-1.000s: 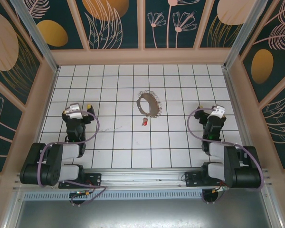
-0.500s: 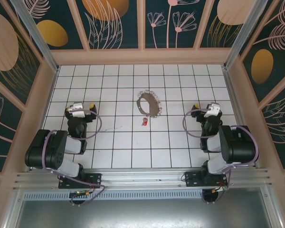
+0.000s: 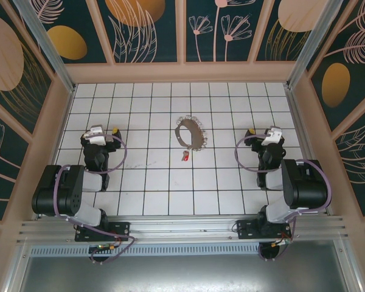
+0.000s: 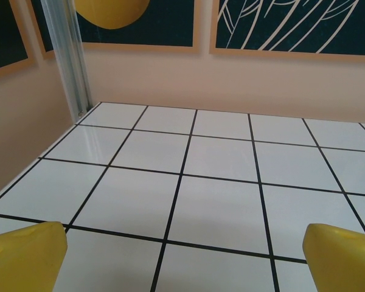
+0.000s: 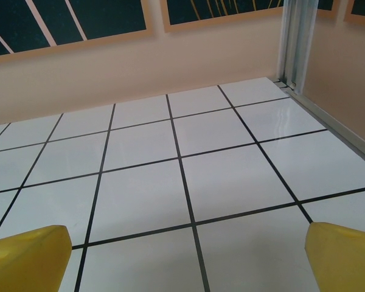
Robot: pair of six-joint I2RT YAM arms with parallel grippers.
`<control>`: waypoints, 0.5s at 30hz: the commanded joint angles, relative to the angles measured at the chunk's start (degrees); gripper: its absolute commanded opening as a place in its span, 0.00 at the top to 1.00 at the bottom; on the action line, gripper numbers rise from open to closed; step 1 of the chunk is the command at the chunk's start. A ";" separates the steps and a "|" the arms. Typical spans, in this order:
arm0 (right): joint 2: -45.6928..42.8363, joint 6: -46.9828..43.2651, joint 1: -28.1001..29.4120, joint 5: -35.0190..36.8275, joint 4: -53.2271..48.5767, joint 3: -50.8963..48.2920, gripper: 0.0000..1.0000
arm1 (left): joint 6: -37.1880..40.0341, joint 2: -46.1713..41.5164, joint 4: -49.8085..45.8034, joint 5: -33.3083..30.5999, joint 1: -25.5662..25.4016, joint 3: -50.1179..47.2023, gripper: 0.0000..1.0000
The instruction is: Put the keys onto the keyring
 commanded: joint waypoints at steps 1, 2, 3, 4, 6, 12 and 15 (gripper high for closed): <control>0.12 -0.53 0.24 0.60 0.63 0.40 0.01 | -0.92 0.17 1.04 -0.49 0.25 -0.20 0.02; 0.16 -0.53 0.27 0.56 0.63 0.33 0.01 | -0.94 0.17 1.06 -0.54 0.19 -0.21 0.02; 0.17 -0.53 0.29 0.56 0.61 0.33 0.01 | -0.91 0.22 1.07 -0.54 0.25 -0.19 0.01; 0.11 -0.53 0.25 0.56 0.59 0.32 0.01 | -1.06 0.22 0.97 -0.73 0.25 -0.12 0.01; 0.12 -0.44 0.21 0.56 0.53 0.37 0.01 | -1.09 0.28 1.03 -0.79 0.24 -0.20 0.01; 0.17 -0.18 -0.25 -0.70 -0.15 0.75 0.01 | -1.08 0.04 1.20 -0.71 0.24 -0.28 0.01; 0.17 -0.62 -0.56 -1.91 0.12 0.51 0.01 | -1.08 -0.05 1.49 -0.66 0.21 -0.48 0.01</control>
